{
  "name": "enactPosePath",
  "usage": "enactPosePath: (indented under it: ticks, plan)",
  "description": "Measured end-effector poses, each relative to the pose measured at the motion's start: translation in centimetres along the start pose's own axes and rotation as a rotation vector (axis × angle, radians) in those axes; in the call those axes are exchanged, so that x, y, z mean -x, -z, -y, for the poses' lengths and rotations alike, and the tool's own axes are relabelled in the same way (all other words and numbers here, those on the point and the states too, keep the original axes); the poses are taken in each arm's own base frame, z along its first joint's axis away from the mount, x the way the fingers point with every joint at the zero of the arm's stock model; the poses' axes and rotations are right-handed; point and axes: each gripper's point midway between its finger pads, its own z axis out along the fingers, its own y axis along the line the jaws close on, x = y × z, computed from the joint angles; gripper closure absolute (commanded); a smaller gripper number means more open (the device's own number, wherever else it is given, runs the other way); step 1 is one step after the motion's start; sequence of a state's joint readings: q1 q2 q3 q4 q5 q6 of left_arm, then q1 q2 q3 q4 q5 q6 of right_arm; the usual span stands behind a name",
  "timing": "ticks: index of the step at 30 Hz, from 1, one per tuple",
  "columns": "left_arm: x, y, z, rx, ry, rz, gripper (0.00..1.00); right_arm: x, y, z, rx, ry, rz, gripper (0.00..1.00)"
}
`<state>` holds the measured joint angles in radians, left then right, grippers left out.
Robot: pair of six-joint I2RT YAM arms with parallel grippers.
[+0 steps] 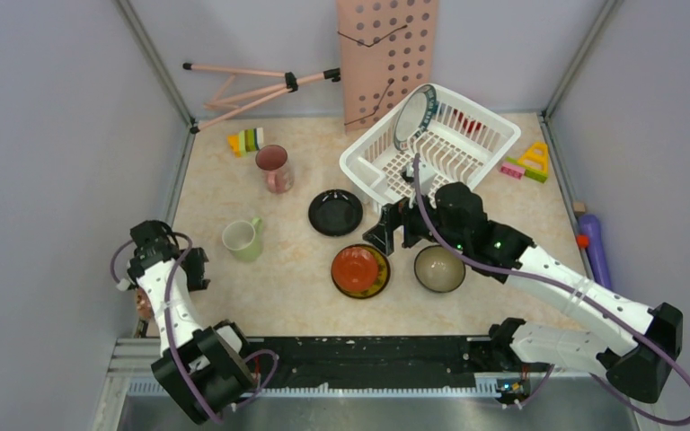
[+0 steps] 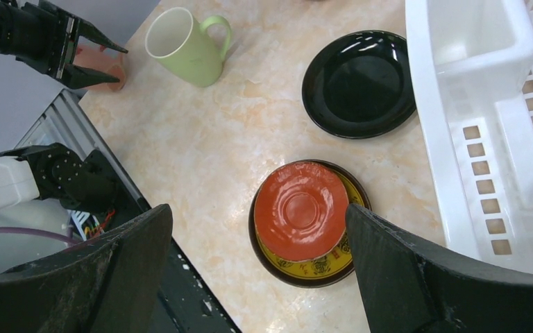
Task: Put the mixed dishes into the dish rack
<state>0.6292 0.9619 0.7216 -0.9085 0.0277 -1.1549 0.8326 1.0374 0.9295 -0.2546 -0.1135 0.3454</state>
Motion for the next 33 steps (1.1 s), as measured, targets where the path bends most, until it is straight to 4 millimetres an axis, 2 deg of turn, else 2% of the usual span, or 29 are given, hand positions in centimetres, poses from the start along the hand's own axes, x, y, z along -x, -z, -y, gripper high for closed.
enactPosePath:
  ticks: [2, 3, 5, 6, 10, 14, 18, 21, 23, 28, 33]
  plan:
    - [0.4, -0.2, -0.3, 0.03, -0.012, 0.018, 0.26, 0.0, 0.0, 0.0, 0.0, 0.0, 0.0, 0.07]
    - [0.8, 0.1, -0.4, 0.04, -0.024, 0.035, 0.24, 0.0, 0.0, 0.0, 0.0, 0.0, 0.0, 0.07]
    - [2.0, 0.9, -0.1, 0.049, -0.048, 0.093, 0.05, 0.0, -0.2, 0.0, 0.0, 0.0, -0.003, 0.07]
    - [3.1, 1.5, 0.2, 0.053, -0.063, 0.143, 0.02, -0.2, -0.3, 0.1, -0.002, -0.001, -0.009, 0.07]
    - [6.9, 4.2, 1.3, 0.07, -0.1, 0.324, 0.02, -0.6, -0.7, 0.2, -0.002, -0.003, -0.025, 0.07]
    - [9.7, 4.9, 0.6, 0.15, -0.099, 0.444, 0.02, -0.5, -1.0, -0.1, 0.01, -0.003, -0.035, 0.07]
    - [11.6, 3.3, -2.2, 0.308, -0.079, 0.489, 0.02, 0.3, -1.0, -0.7, 0.032, -0.002, -0.028, 0.07]
    - [11.8, 1.7, -4.0, 0.4, -0.106, 0.473, 0.02, 0.9, -0.9, -1.1, 0.047, 0.002, -0.016, 0.07]
    - [11.7, 0.8, -4.5, 0.44, -0.138, 0.452, 0.02, 1.2, -0.8, -1.3, 0.055, 0.002, -0.013, 0.07]
    - [12.7, -0.8, -4.5, 0.494, -0.198, 0.457, 0.02, 1.2, -0.7, -1.9, 0.084, 0.004, -0.019, 0.08]
    - [13.7, -2.1, -3.4, 0.467, -0.209, 0.477, 0.02, 1.0, -0.6, -2.3, 0.108, 0.003, -0.03, 0.08]
